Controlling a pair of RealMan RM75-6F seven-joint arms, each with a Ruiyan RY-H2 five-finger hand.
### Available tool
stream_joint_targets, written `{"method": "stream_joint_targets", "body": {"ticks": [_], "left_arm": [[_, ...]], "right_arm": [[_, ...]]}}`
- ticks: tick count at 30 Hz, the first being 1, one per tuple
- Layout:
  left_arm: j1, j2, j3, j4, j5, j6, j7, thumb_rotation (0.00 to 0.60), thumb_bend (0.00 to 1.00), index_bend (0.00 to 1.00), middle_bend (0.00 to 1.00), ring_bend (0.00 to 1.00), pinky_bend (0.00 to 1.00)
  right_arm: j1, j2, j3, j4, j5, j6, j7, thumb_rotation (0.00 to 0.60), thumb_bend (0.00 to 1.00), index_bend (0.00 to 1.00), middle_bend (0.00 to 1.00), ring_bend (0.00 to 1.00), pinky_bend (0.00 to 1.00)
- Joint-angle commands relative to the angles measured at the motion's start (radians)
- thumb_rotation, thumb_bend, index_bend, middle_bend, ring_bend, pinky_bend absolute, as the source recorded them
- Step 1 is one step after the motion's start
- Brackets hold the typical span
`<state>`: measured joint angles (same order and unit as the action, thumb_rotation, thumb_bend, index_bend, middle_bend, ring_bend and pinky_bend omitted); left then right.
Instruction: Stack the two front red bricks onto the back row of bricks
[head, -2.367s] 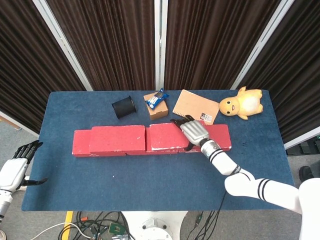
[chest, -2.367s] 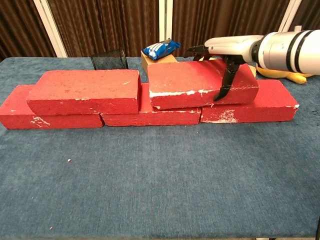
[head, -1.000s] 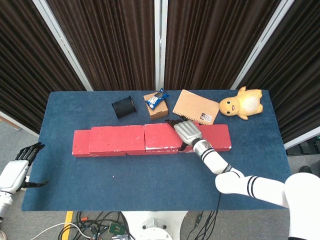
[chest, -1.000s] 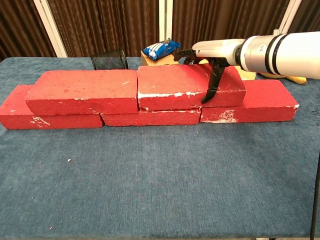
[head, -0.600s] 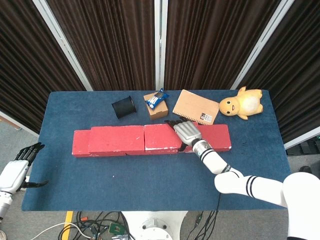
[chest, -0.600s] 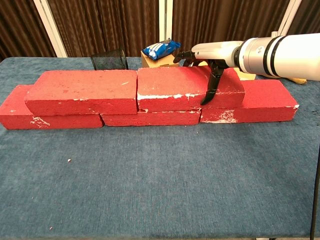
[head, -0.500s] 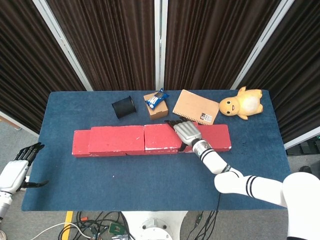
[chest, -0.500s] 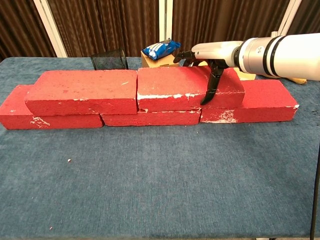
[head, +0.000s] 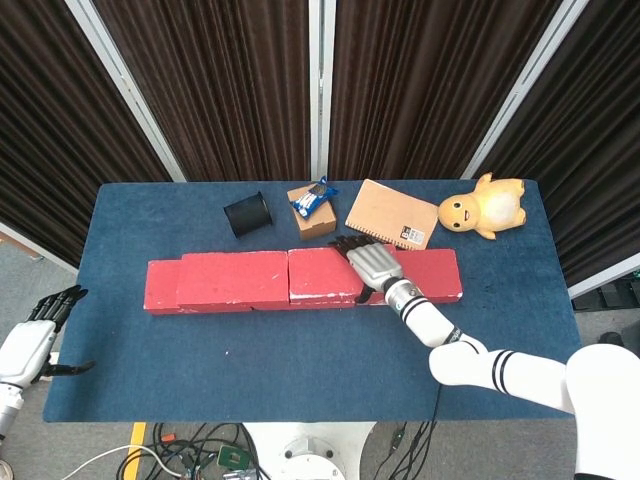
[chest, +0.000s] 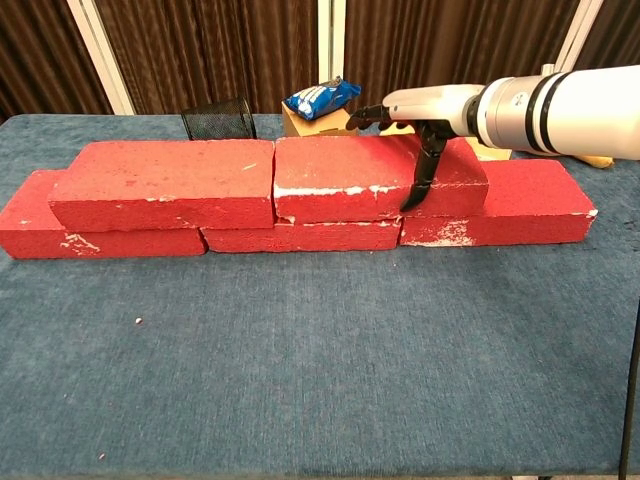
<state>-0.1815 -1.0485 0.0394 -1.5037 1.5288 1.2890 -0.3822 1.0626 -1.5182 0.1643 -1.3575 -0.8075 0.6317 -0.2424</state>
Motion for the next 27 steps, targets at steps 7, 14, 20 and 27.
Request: {"method": "stream_joint_targets", "body": {"ticks": [7, 14, 20, 27], "left_arm": [[-0.002, 0.001, -0.004, -0.007, -0.003, 0.000, 0.008, 0.600, 0.00, 0.01, 0.00, 0.00, 0.00], [-0.002, 0.003, -0.012, -0.029, -0.011, 0.008, 0.048, 0.600, 0.00, 0.01, 0.00, 0.00, 0.00], [0.010, 0.009, -0.020, -0.063, -0.032, 0.026, 0.106, 0.600, 0.00, 0.01, 0.00, 0.00, 0.00], [0.025, -0.005, -0.033, -0.075, -0.043, 0.065, 0.187, 0.600, 0.00, 0.01, 0.00, 0.00, 0.00]], "right_arm": [[-0.034, 0.062, 0.014, -0.075, -0.074, 0.049, 0.038, 0.600, 0.00, 0.00, 0.00, 0.00, 0.00], [-0.154, 0.243, 0.000, -0.286, -0.222, 0.185, 0.095, 0.600, 0.00, 0.00, 0.00, 0.00, 0.00], [-0.312, 0.402, -0.065, -0.430, -0.391, 0.344, 0.168, 0.600, 0.00, 0.00, 0.00, 0.00, 0.00], [-0.546, 0.474, -0.179, -0.392, -0.574, 0.612, 0.217, 0.600, 0.00, 0.00, 0.00, 0.00, 0.00]]}}
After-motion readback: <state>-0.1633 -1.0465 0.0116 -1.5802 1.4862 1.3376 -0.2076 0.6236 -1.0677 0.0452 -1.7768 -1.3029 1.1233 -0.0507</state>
